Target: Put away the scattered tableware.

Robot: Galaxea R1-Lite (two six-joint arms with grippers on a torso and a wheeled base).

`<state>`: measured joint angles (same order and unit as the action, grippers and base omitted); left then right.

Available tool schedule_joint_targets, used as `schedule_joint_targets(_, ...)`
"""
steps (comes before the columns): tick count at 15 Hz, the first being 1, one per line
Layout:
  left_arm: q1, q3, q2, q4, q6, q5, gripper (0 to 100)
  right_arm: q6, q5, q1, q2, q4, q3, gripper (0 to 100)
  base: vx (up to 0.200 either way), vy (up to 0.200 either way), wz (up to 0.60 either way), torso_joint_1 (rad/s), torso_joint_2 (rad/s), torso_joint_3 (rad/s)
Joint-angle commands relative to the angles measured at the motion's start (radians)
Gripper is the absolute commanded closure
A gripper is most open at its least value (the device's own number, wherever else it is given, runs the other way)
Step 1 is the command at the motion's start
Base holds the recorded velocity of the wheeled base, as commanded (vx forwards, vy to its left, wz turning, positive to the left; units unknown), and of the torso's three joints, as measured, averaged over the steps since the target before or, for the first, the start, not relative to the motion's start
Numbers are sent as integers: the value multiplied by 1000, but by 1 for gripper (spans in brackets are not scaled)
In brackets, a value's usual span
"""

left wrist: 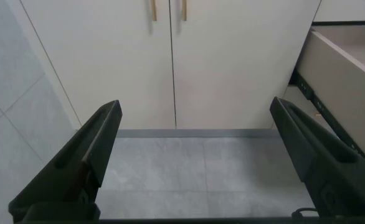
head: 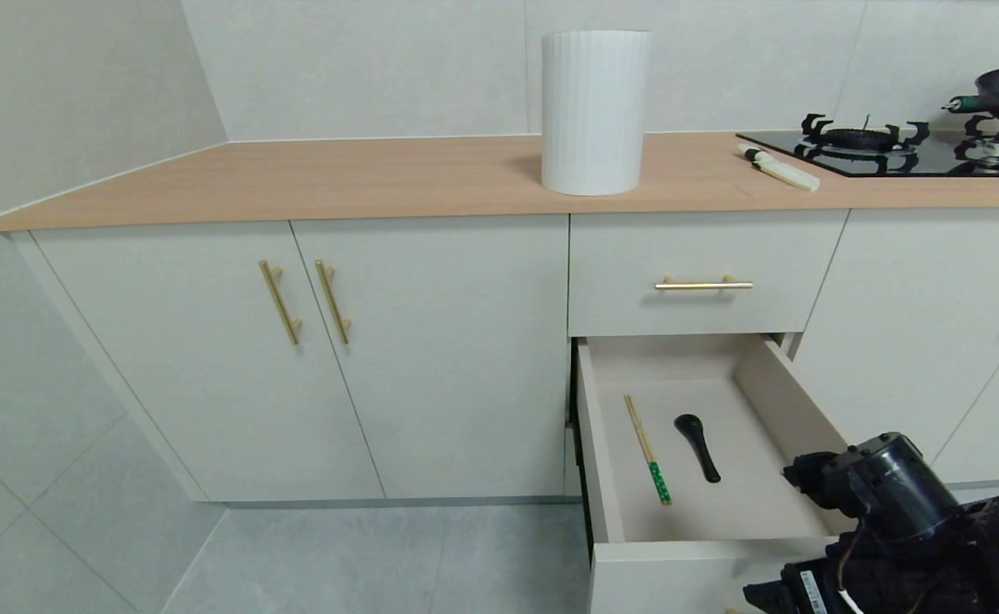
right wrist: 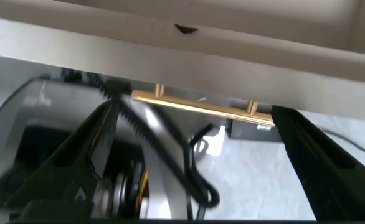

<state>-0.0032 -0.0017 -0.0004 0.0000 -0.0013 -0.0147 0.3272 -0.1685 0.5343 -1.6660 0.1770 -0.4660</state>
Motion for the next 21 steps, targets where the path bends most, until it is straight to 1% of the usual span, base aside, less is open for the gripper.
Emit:
schedule_joint_targets(1, 0, 0, 0, 0, 0, -1, 0, 1, -16, 1, -61, 21, -17, 0, 0, 0, 0, 0, 0, 0)
schedule_joint_targets(4, 0, 0, 0, 0, 0, 1, 0, 1, -60, -19, -121, 29, -99, 0, 0, 0, 0, 0, 0, 0)
schedule_joint_targets(9, 0, 0, 0, 0, 0, -1, 0, -4, -68, -71, -199, 29, -237, 0, 0, 0, 0, 0, 0, 0)
schedule_joint_targets(15, 0, 0, 0, 0, 0, -1, 0, -10, -68, -168, -385, 27, -488, 0, 0, 0, 0, 0, 0, 0)
schedule_joint_targets(17, 0, 0, 0, 0, 0, -1, 0, -37, -66, -203, -448, 27, -585, 0, 0, 0, 0, 0, 0, 0)
schedule_joint_targets(21, 0, 0, 0, 0, 0, -1, 0, -60, -68, -223, -543, 25, -749, 0, 0, 0, 0, 0, 0, 0)
